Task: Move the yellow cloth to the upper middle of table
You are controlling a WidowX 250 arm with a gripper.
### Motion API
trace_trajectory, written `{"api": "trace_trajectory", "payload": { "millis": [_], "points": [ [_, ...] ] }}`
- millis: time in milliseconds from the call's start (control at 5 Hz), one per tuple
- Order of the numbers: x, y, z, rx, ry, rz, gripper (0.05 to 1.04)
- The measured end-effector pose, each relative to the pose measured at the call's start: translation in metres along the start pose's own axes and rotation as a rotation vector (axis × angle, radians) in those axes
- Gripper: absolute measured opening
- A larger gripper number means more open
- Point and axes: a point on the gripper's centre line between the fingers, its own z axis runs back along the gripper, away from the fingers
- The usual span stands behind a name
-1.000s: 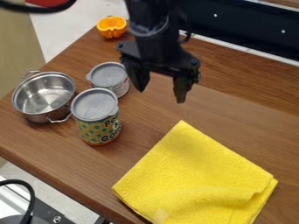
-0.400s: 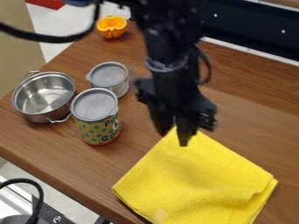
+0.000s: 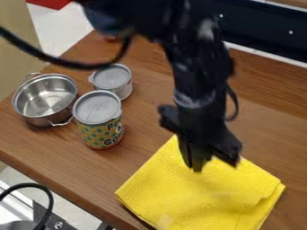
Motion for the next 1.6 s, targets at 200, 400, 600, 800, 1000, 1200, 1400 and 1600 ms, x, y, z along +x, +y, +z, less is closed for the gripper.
{"api": "trace_trajectory", "payload": {
  "millis": [200, 400, 600, 800, 1000, 1200, 1400, 1600],
  "points": [
    [-0.003, -0.005, -0.015, 0.036, 0.024, -0.004, 0.053],
    [-0.008, -0.006, -0.022, 0.029, 0.028, 0.009, 0.053],
    [-0.013, -0.006, -0.035, 0.036, 0.013, 0.011, 0.053],
    [-0.009, -0.007, -0.039, 0.018, -0.007, 0.02, 0.053],
    [-0.002, -0.004, -0.043, 0.003, -0.027, 0.046, 0.053],
    [0.013, -0.001, -0.045, 0.011, -0.047, 0.059, 0.053],
    [0.032, 0.003, -0.046, 0.015, -0.07, 0.104, 0.053],
    [0.054, 0.012, -0.046, 0.041, -0.101, 0.156, 0.053]
  ]
}}
